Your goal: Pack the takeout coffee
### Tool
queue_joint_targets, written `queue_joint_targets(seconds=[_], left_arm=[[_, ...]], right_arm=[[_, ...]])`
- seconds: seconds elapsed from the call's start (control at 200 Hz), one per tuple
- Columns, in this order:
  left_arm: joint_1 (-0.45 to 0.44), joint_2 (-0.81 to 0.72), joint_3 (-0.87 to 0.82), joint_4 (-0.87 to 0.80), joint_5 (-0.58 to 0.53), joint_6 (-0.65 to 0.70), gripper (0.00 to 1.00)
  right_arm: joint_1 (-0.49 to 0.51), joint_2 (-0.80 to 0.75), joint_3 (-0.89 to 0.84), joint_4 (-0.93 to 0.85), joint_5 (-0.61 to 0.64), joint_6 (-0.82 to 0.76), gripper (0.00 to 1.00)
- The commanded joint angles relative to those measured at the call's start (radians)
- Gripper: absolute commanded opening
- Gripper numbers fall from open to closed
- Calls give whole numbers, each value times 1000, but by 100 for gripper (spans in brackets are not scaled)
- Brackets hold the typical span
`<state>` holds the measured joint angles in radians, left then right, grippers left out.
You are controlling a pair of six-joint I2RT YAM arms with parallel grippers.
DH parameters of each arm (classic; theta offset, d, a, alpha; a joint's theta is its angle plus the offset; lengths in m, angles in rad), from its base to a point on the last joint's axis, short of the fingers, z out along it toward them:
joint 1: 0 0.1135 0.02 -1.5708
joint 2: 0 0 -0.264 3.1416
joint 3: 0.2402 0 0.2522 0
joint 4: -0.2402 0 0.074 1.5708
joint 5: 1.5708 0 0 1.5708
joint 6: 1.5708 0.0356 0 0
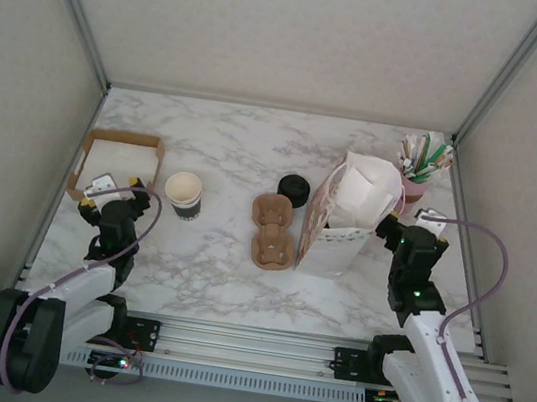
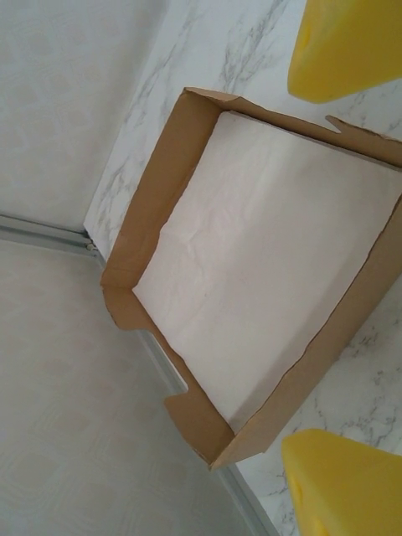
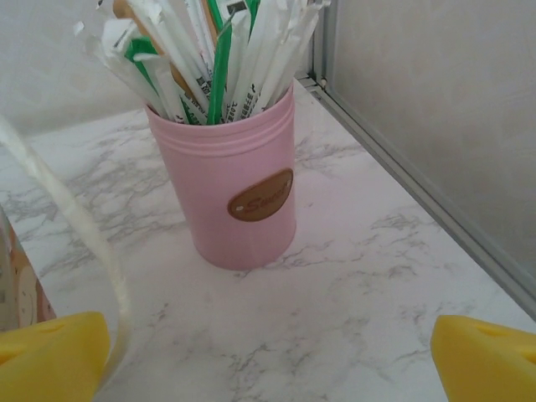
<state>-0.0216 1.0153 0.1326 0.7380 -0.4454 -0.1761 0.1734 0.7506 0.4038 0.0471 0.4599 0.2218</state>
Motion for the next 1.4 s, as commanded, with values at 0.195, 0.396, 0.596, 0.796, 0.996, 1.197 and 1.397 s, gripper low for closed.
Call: queue_joint_targets(seconds=[0.195,0.396,0.596,0.796,0.996,1.197,1.397], left_arm=[[25,136,0,245,93,43,100],[25,182,1,319,105,54,100],[25,200,10,328,121,62,100],[25,194,-3,352,134,69,100],[34,244,-11,455,158,90,100],[52,383,-3,617,204,69,100],[52,463,67,556,297,103,100]], right_arm=[[-6,198,-123,433,-4,-54,99],[-6,330,-135,571,-28,-110,99],[-5,402,-128,633,-53,-130,99],[-5,421,-130,673,-70,-165,99],[-5,555,-143,820,-95,-200,99],[-37,659,-153,940,-148,-196,99],[-79,708,-132,939,-260,-188,99]])
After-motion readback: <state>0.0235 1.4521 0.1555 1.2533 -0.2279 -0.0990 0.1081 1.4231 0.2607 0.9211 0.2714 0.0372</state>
